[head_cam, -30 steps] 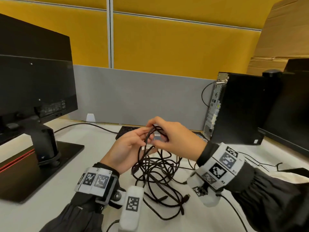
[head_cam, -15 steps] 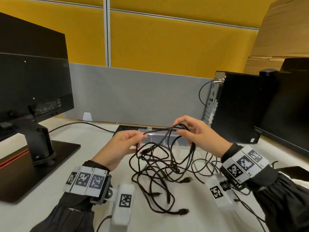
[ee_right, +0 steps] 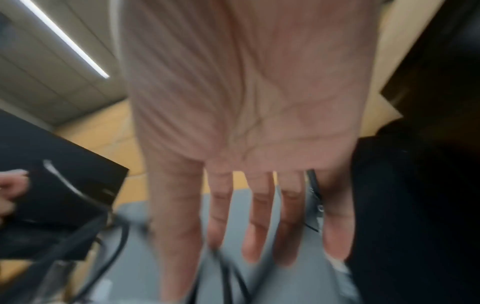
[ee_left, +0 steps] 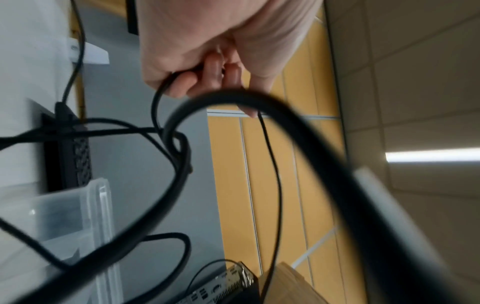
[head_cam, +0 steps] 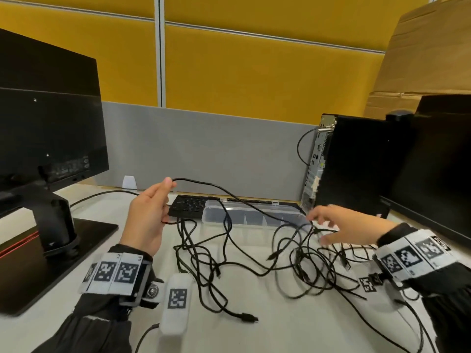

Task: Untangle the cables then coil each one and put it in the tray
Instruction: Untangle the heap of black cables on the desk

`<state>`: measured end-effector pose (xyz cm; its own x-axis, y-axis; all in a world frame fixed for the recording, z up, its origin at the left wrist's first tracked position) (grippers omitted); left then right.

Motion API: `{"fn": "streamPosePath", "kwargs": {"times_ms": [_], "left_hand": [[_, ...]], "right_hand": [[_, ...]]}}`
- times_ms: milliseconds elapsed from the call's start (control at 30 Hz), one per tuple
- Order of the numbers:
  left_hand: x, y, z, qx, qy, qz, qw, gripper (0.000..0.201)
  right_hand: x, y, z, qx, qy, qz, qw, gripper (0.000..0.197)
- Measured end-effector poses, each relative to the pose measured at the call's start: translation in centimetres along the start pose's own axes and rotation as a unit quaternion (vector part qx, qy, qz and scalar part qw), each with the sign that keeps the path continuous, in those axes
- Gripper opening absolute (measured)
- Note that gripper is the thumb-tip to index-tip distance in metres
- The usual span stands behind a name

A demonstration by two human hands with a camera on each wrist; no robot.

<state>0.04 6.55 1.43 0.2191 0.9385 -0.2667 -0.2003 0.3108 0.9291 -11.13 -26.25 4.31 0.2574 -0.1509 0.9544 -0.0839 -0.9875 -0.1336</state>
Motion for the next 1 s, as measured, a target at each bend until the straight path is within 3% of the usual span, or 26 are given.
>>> {"fn": "streamPosePath", "kwargs": {"times_ms": [67,133,200,267,367,500,567,600,667,733,767,867,1000], "left_hand": [[-0.9,0.3,-0.4,-0.017,-0.031,0.035,0.999,0.023],[-2.1,0.7,-1.1,-0.036,-0.063,0.049,0.996,0.023],[-3.6,1.2,-1.7,-0.055,-0.089,0.05,0.993,0.024],[-5.0,1.7,-2.2,-0.078,-0.108,0.037,0.99,0.023],[-6.7,2.5,-2.5,-0.129,-0.134,-0.005,0.983,0.016],[-8.3,1.7,-2.6,-0.134,-0.269,-0.02,0.953,0.06],[-9.6,0.7,-2.8,-0.106,-0.345,0.019,0.932,0.077],[-10.2,0.3,-3.0,-0.094,-0.367,0.054,0.924,0.074],[-10.8,-0.3,-3.1,-0.087,-0.398,0.144,0.902,0.043],[-10.2,-0.7,-2.6,-0.091,-0.393,0.214,0.89,0.013],[-9.4,-0.9,-1.9,-0.084,-0.374,0.232,0.894,0.014],[-7.3,-0.6,-0.2,-0.086,-0.326,0.27,0.902,0.019],[-6.0,-0.3,0.6,-0.117,-0.325,0.383,0.857,0.025]], "right_hand": [[0.8,-3.0,-0.5,0.074,0.013,0.059,0.995,0.063],[1.4,-6.7,-0.7,0.141,0.028,0.144,0.979,0.068],[1.5,-9.8,-0.3,0.167,0.018,0.145,0.975,0.059],[1.5,-11.9,0.4,0.185,0.022,0.138,0.973,0.032],[2.9,-13.0,0.3,0.214,0.08,0.283,0.932,0.04],[5.3,-14.5,-1.2,0.32,0.041,0.499,0.804,0.034],[6.2,-15.8,-1.7,0.36,0.034,0.526,0.77,0.031],[6.6,-16.4,-1.9,0.375,0.041,0.53,0.759,0.031],[7.7,-16.9,-2.6,0.414,0.071,0.531,0.736,0.033],[9.1,-16.1,-3.5,0.446,0.123,0.546,0.699,0.034],[9.7,-15.2,-4.0,0.448,0.157,0.567,0.673,0.034],[10.7,-12.2,-4.9,0.394,0.282,0.658,0.577,0.034],[10.7,-9.3,-6.1,0.358,0.423,0.721,0.417,0.033]]}}
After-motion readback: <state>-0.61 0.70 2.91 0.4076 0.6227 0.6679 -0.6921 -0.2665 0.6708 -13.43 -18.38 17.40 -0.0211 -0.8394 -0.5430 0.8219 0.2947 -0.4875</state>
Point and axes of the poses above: each hand's wrist, its own z-axis towards the middle knuckle, its own x-axis out of the back of the hand, y = z × x, the point moved 2 cm from there along z, towards the middle knuckle, and after that the axes turned 8 degrees about -y, right-handed, at the moved point
